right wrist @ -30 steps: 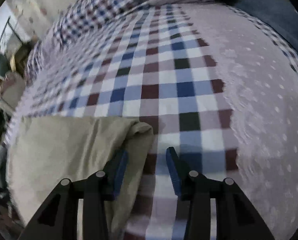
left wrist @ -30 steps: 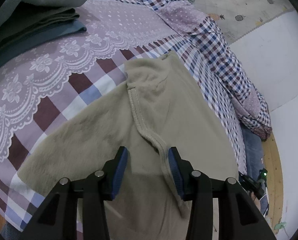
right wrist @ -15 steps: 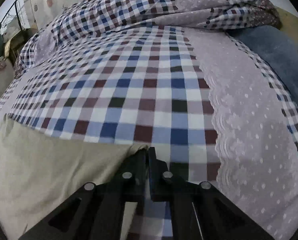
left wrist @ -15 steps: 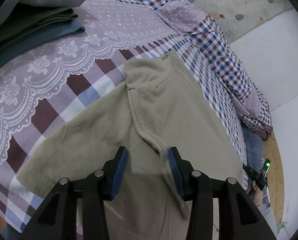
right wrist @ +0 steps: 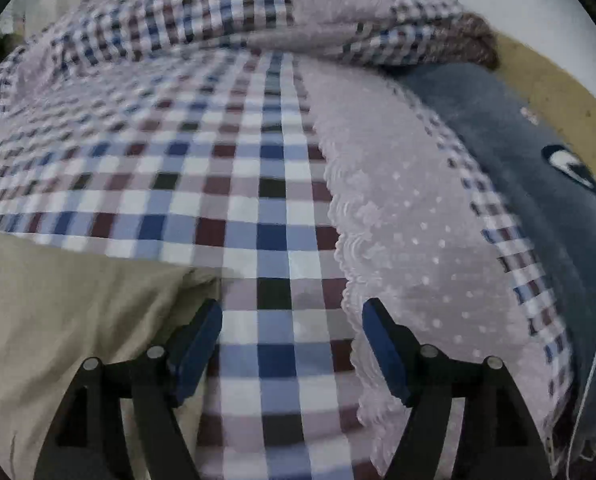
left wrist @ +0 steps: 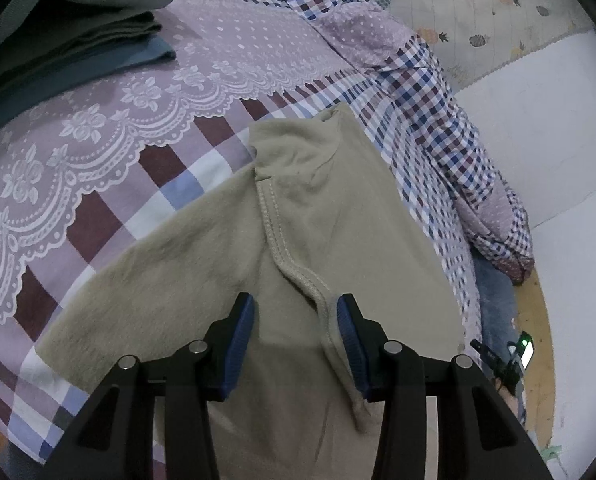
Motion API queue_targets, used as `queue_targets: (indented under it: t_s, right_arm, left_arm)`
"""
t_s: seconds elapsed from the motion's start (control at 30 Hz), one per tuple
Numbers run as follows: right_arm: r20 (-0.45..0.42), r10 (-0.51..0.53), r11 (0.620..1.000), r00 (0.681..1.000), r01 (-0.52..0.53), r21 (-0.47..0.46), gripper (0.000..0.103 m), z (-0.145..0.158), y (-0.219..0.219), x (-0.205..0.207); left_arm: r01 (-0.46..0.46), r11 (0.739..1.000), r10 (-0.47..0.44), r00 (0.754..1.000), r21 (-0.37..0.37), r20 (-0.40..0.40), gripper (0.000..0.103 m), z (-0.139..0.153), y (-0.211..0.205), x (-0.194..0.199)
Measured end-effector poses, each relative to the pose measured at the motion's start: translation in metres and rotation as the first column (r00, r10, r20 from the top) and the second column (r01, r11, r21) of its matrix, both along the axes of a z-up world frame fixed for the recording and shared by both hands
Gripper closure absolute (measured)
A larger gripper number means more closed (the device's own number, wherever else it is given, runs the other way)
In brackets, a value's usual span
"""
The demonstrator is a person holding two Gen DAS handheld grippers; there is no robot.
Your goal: Fold clothes
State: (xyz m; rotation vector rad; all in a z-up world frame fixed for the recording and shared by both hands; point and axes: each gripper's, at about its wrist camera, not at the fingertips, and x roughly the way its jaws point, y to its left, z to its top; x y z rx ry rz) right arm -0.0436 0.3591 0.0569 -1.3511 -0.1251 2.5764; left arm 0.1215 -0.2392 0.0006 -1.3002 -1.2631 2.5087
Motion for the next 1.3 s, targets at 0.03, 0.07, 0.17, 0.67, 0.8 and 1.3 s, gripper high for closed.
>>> queue_targets:
  t_s: [0.03,0.07,0.17,0.67,0.8,1.3]
  right_arm:
    - [-0.016,-0.003,1.000,1.000,0.003,-0.007,0.027,0.008,-0.002,0.008]
    - [-0.032,-0.007,1.000,0.999,0.007,-0.018,0.027,0.015,-0.005,0.016]
    - [-0.080,-0.016,0.997,0.997,0.010,-0.076,0.027,0.040,-0.012,0.044]
    - [-0.296,0.043,0.920,0.954,-0.153,-0.360,0.023,0.042,-0.137,0.209]
    - [-0.266,0.073,0.897,0.961,-0.179,-0.403,0.023,0.020,-0.162,0.220]
    - [-0.307,0.311,0.840,0.900,-0.411,-0.355,0.023,0.009,-0.253,0.279]
  left_arm:
    - [-0.001,1.000,0.001,1.000,0.010,-0.004,0.055,0.001,-0.002,0.002]
    - [-0.002,1.000,0.002,1.000,0.020,-0.009,0.053,0.001,-0.005,0.004]
    - [-0.019,0.999,0.020,0.999,0.040,-0.026,0.050,0.003,-0.017,0.011]
    - [-0.185,0.980,0.189,0.981,0.072,-0.045,0.037,-0.003,-0.105,0.067]
    - [-0.143,0.990,0.144,0.989,0.018,-0.027,0.037,-0.008,-0.105,0.070]
    - [-0.022,1.000,0.022,0.998,0.007,-0.056,0.037,-0.013,-0.065,0.068]
